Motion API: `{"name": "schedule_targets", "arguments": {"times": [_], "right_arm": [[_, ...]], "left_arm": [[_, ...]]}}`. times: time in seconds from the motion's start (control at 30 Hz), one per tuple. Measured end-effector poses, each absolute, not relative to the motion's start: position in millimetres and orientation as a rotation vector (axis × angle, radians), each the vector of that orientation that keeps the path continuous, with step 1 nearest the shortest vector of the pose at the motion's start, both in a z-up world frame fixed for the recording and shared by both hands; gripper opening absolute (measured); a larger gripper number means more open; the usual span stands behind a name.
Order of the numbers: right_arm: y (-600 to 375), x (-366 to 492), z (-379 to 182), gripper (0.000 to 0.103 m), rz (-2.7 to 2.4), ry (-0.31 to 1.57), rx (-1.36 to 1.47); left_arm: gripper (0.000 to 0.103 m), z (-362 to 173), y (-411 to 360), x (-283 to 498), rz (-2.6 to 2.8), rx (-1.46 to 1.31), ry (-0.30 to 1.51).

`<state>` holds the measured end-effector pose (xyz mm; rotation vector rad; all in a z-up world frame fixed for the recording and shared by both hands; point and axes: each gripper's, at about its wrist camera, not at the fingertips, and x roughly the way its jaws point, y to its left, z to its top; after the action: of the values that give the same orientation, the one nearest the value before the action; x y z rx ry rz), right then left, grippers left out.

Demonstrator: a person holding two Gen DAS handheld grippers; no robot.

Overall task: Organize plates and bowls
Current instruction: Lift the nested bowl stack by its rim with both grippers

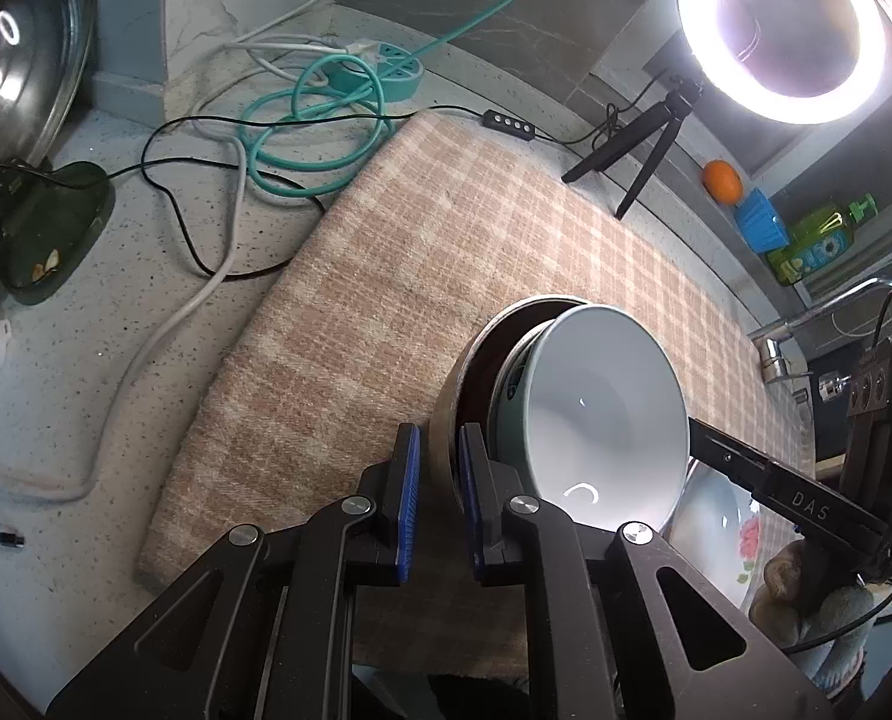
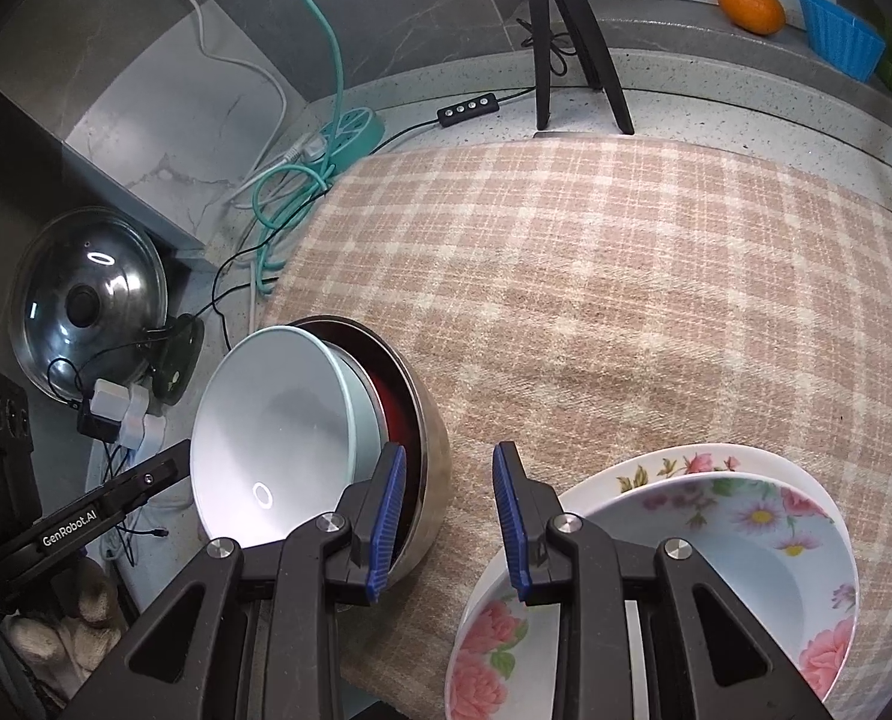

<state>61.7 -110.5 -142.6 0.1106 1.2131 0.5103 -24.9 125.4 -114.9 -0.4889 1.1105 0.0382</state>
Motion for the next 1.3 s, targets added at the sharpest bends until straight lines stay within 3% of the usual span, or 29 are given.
{"name": "schedule_targets", "arguments": {"times": [0.2,0.73,1.3], "right_arm": [[-109,63,-145,0.026,0.512,1.22,0.11],[-98,66,-158,0.009,0.541,1.288,0.119],[-93,66,-159,0.009,0.528,1.282,0.073]], "left_arm": [[0.011,-121,123,-21,0.038,-0.483,1.133],[0.007,-130,117,-15,0.023,-0.476,1.162],[0.008,-126,111,-15,0.027,-0.417,1.161]]}}
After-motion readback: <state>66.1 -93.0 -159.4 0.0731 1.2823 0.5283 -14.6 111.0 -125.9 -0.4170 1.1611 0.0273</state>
